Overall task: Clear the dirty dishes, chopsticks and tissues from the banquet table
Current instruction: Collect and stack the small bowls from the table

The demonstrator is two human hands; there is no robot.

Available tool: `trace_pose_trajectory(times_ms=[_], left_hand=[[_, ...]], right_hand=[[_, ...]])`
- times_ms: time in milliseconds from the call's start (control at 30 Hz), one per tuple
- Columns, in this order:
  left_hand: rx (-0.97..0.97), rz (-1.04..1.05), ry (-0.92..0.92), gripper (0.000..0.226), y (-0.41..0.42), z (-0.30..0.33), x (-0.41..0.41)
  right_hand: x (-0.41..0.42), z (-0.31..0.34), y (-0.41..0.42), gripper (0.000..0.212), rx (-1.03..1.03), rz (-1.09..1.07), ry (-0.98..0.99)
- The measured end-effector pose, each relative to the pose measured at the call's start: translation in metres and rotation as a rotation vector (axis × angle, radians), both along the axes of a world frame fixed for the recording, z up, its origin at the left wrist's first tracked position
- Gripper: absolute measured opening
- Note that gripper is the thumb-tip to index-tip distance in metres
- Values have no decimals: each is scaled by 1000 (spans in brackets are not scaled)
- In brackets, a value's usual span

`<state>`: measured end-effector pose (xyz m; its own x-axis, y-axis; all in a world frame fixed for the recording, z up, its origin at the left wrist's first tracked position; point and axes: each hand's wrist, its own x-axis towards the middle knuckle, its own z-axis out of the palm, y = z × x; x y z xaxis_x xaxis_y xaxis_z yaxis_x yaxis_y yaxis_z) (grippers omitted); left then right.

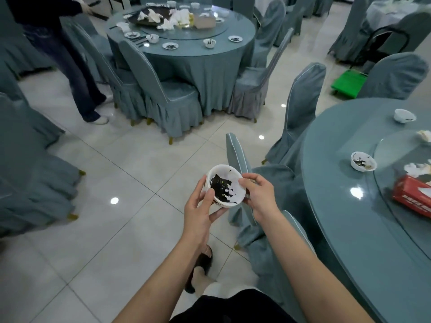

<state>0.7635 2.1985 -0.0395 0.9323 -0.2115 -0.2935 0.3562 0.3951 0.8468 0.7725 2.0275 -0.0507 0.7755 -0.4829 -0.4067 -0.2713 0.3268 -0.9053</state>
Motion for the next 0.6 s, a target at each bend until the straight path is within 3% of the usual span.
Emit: trace_pose_trajectory(times_ms=[600], left_hand=[[114, -134, 0, 41, -13, -11, 271]], right_hand=[[249, -11, -17, 7, 47, -75, -24]])
